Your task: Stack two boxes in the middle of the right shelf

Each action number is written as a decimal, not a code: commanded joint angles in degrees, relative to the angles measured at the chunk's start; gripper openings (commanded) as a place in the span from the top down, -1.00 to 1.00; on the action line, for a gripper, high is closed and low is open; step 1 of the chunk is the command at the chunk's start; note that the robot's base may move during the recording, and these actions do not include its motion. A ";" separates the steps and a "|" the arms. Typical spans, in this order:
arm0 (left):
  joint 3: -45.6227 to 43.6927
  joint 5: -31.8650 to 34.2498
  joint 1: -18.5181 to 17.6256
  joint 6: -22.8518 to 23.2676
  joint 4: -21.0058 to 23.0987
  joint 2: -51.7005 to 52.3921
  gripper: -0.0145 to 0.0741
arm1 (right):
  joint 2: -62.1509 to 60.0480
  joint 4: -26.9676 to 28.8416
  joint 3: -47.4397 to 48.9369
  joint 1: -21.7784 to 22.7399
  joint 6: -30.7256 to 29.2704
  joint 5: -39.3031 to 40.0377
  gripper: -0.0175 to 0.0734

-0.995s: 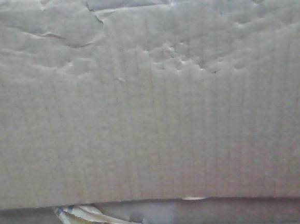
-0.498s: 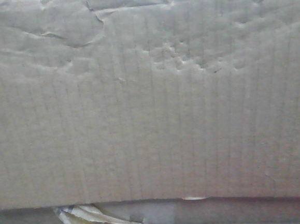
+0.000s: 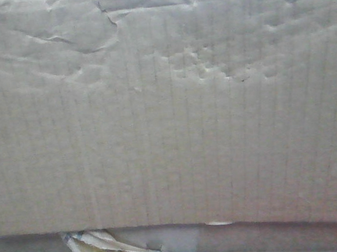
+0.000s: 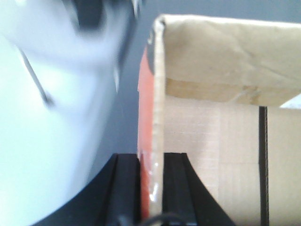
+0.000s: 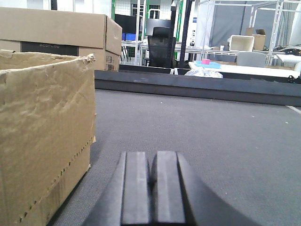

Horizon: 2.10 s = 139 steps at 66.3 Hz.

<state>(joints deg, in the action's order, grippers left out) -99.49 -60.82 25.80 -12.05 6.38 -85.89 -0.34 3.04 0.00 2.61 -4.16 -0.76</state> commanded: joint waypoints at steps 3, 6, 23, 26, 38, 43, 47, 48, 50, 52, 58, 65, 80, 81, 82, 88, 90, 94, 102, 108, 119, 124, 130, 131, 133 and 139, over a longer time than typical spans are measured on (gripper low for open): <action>-8.85 -4.58 -3.97 5.44 -0.08 0.96 0.92 | 0.34 0.09 0.00 -0.01 -0.31 1.30 0.97; -12.30 -6.08 -6.87 7.73 -1.64 0.96 0.92 | 0.34 0.09 0.00 -0.01 -0.31 1.30 0.97; -19.84 -9.14 -30.91 24.60 -16.92 0.96 0.92 | 0.34 0.09 0.00 -0.01 -0.31 1.30 0.97; -19.84 -9.14 -35.38 27.21 -19.13 0.85 0.92 | 0.34 0.09 0.00 -0.01 -0.31 1.30 0.97; -19.84 -9.14 -50.76 37.03 -25.05 -1.10 0.92 | 0.34 0.09 0.00 -0.01 -0.31 1.30 0.97; -19.68 -9.14 -55.32 39.64 -26.69 -2.67 0.92 | 0.34 0.09 0.00 -0.01 -0.31 1.30 0.97; -18.59 -9.14 -57.15 40.91 -26.83 -4.02 0.92 | 0.34 0.09 0.00 -0.01 -0.31 1.30 0.97; -18.42 -9.14 -57.46 41.09 -26.83 -4.15 0.92 | 0.34 0.09 0.00 -0.01 -0.31 1.30 0.97; -17.56 -9.14 -57.91 41.20 -26.67 -4.76 0.92 | 0.34 0.09 0.00 -0.01 -0.31 1.30 0.97; -16.18 -9.14 -58.29 41.20 -26.35 -5.11 0.92 | 0.34 0.09 0.00 -0.01 -0.31 1.30 0.97; -11.40 -9.14 -58.41 41.35 -24.22 -6.09 0.92 | 0.34 0.09 0.00 -0.01 -0.31 1.30 0.97; -4.48 -9.14 -58.41 44.23 -23.61 -6.16 0.92 | 0.34 0.09 0.00 -0.01 -0.31 1.30 0.97; 8.26 -2.48 -58.41 46.96 -17.68 -6.25 0.92 | 0.34 0.09 0.00 -0.01 -0.31 1.30 0.97; 8.80 -2.06 -58.41 46.96 -17.31 -6.25 0.92 | 0.34 0.09 0.00 -0.01 -0.31 1.30 0.97; 9.29 -1.63 -58.41 46.96 -17.04 -6.25 0.92 | 0.34 0.09 0.00 -0.01 -0.31 1.30 0.97; 11.83 0.53 -58.41 46.96 -16.56 -6.29 0.92 | 0.34 0.09 0.00 -0.01 -0.31 1.30 0.97; 12.20 0.80 -58.41 46.96 -16.56 -6.29 0.92 | 0.34 0.09 0.00 -0.01 -0.31 1.30 0.97; 13.05 1.22 -58.41 46.96 -16.56 -6.39 0.92 | 0.34 0.09 0.00 -0.01 -0.31 1.30 0.97; 13.30 1.86 -58.41 46.96 -17.26 -6.39 0.92 | 0.34 0.09 0.00 -0.01 -0.31 1.30 0.97; 13.30 1.87 -58.41 46.80 -18.01 -6.39 0.92 | 0.34 0.09 0.00 -0.01 -0.31 1.30 0.97; 13.30 1.87 -58.49 46.79 -17.68 -6.39 0.90 | 0.34 0.09 0.00 -0.01 -0.31 1.30 0.97; 13.30 1.87 -58.49 46.79 -17.65 -6.39 0.75 | 0.34 0.09 0.00 -0.01 -0.31 1.30 0.97; 13.30 1.87 -58.49 46.69 -17.65 -6.39 0.48 | 0.34 0.09 0.00 -0.01 -0.31 1.30 0.97; 13.30 1.87 -58.49 46.69 -17.43 -6.39 0.43 | 0.34 0.09 0.00 -0.01 -0.31 1.30 0.97; 13.30 1.87 -58.49 46.69 -17.15 -6.39 0.32 | 0.34 0.09 0.00 -0.01 -0.31 1.30 0.97; 13.30 1.87 -58.49 46.69 -16.94 -6.39 0.11 | 0.34 0.09 0.00 -0.01 -0.31 1.30 0.97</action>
<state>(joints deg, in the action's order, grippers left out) -86.10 -59.65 -32.39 34.25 -11.16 -92.75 -0.24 3.04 0.00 2.61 -4.16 -0.76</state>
